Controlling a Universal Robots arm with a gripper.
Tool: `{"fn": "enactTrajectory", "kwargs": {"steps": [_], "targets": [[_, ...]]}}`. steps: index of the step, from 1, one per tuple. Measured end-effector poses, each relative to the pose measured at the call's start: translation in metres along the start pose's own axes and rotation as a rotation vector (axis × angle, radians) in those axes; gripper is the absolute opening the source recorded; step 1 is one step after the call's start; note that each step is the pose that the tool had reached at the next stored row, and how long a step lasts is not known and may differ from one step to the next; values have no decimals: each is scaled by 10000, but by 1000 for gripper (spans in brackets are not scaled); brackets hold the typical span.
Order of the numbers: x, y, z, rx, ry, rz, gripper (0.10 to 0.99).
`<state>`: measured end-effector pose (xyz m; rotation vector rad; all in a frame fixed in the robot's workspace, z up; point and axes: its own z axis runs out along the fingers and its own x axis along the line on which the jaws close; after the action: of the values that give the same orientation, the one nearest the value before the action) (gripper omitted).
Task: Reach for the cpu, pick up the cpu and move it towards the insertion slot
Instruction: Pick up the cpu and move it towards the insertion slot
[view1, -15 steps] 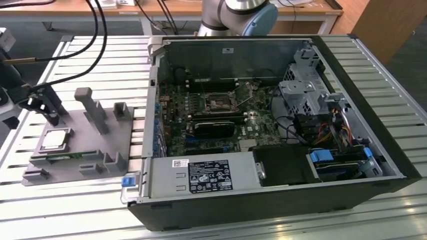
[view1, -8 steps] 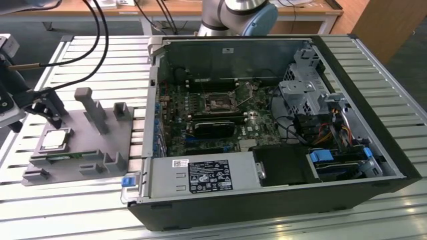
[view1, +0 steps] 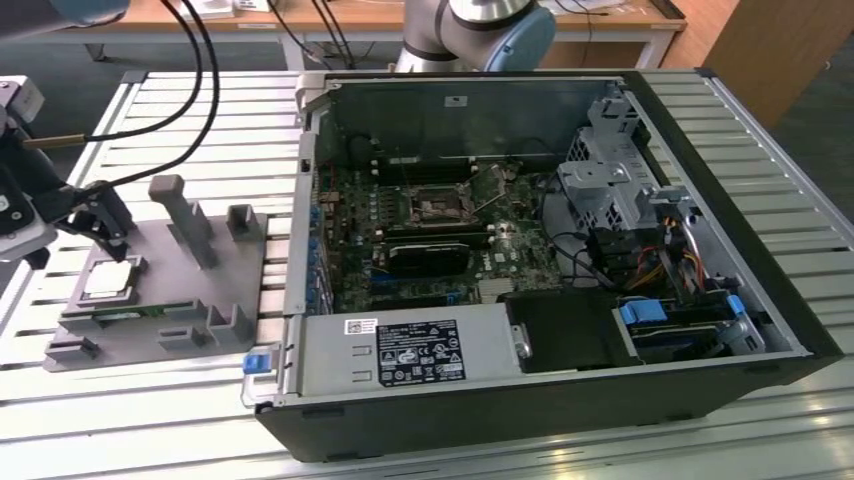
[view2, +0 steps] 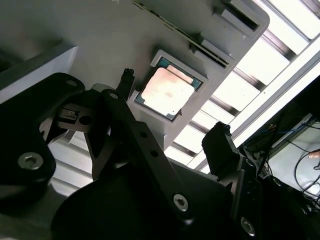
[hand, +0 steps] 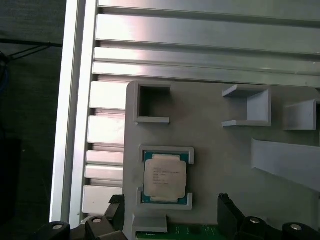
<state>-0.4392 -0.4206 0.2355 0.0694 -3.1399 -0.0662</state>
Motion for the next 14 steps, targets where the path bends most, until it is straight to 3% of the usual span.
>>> {"fn": "enactTrajectory", "kwargs": {"steps": [14], "targets": [[1,-7,195,6,0,-5,824]]}}
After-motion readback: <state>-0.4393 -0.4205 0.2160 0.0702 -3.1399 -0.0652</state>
